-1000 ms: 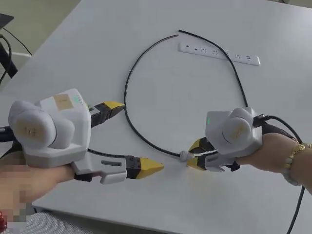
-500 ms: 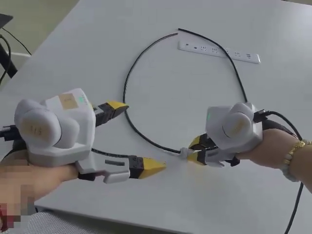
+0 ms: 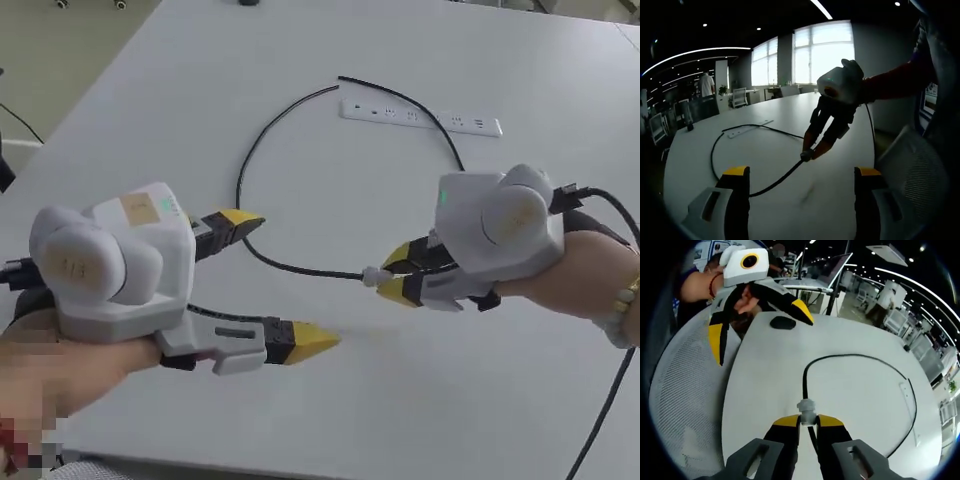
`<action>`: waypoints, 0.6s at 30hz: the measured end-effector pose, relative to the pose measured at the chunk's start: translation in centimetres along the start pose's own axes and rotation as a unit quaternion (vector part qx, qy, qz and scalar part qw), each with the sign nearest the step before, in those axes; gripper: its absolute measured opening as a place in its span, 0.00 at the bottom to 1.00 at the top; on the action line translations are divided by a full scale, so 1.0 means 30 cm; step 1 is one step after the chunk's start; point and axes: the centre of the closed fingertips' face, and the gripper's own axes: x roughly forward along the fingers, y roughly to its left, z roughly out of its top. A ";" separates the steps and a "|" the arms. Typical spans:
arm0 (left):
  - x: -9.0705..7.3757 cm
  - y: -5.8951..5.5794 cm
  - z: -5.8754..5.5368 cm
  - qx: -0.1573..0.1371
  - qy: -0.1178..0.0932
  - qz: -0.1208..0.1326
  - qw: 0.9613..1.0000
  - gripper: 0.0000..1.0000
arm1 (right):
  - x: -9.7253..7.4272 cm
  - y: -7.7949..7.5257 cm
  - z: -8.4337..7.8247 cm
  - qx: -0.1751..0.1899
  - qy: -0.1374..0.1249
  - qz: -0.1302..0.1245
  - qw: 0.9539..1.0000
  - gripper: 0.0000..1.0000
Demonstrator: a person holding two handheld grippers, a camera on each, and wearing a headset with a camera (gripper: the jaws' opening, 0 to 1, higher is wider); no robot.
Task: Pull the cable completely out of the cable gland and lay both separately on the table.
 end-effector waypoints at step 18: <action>0.089 -0.030 0.142 0.102 -0.006 -0.060 0.993 0.64 | -0.142 -0.018 0.131 -0.028 -0.024 -0.039 0.999 0.08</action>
